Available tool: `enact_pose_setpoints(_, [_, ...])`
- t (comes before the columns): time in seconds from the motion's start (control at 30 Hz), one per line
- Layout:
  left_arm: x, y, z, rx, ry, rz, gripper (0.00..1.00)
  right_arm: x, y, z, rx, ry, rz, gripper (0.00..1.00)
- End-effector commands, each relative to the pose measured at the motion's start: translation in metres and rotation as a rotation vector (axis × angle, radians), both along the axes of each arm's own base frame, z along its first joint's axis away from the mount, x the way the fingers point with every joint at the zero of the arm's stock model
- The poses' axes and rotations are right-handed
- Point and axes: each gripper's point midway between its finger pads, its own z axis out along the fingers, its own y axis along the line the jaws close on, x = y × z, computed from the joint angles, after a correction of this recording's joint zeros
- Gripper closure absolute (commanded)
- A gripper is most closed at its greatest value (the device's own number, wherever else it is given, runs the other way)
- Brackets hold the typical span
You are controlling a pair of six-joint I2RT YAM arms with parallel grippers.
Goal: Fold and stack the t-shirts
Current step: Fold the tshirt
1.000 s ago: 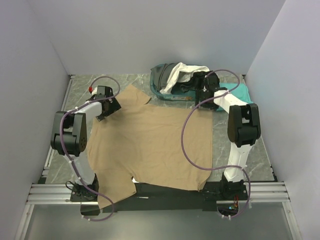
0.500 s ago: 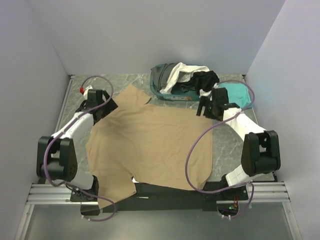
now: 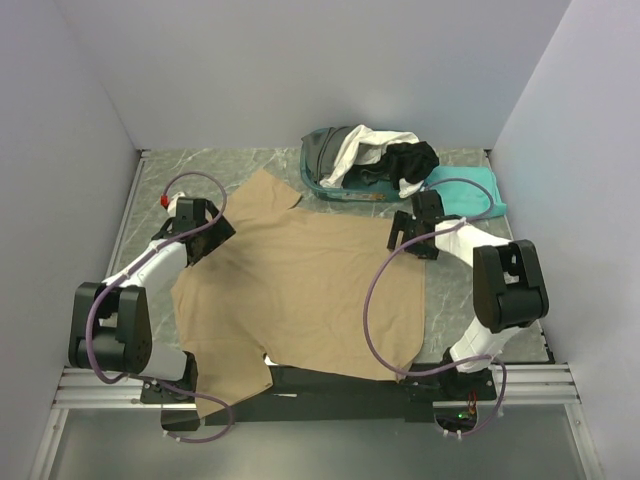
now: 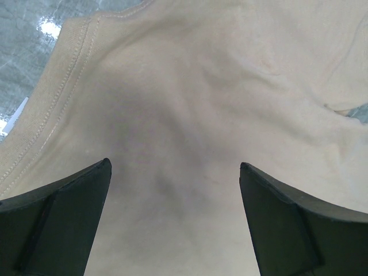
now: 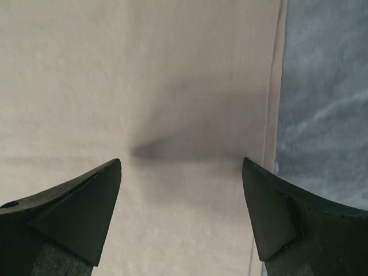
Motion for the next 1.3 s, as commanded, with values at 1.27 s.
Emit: enact_pose_setpoints(1.27, [0.019, 0.007, -0.003, 0.031, 0.005, 0.038, 0.01, 0.079, -0.013, 0.053, -0.087, -0.124, -0.009, 0.32])
